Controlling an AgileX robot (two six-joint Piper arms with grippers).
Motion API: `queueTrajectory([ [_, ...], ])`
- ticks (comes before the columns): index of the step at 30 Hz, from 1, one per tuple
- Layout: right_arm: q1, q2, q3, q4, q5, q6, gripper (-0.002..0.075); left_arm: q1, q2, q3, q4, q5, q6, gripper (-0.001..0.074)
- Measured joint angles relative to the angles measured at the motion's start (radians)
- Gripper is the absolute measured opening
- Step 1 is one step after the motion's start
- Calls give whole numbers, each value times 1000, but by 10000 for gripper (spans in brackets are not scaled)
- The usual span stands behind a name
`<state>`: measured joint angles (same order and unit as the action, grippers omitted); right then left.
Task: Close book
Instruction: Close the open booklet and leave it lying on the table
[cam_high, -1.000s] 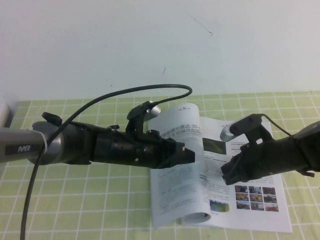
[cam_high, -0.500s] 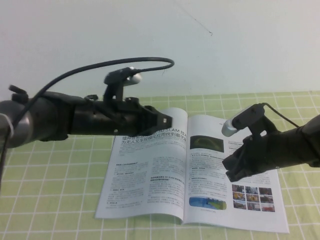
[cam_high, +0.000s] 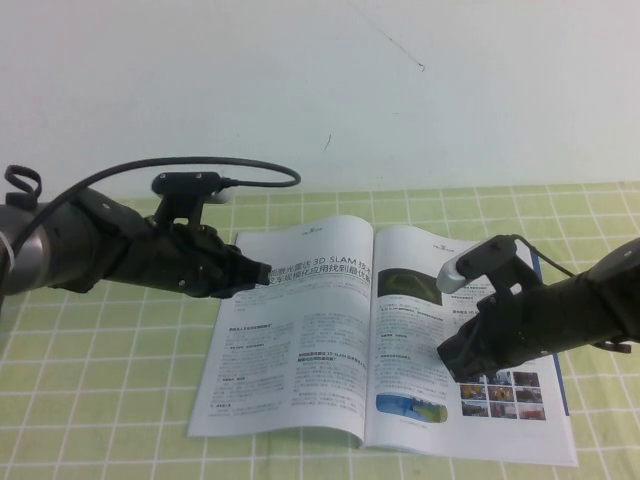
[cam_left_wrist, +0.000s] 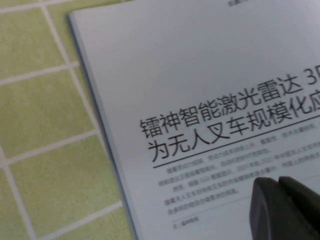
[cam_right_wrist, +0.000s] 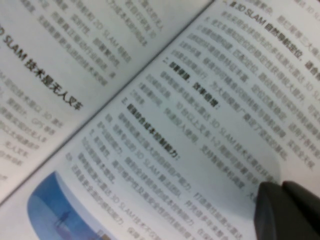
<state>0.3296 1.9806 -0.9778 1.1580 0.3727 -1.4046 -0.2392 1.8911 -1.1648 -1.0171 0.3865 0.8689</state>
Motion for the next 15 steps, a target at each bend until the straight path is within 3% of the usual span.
queueTrajectory([
  [9,0,2,-2,-17,10,27,-3,0,79,0,10,-99,-34,-4],
  [15,0,2,-10,-63,12,98,-3,0,53,0,145,-125,-129,-4],
])
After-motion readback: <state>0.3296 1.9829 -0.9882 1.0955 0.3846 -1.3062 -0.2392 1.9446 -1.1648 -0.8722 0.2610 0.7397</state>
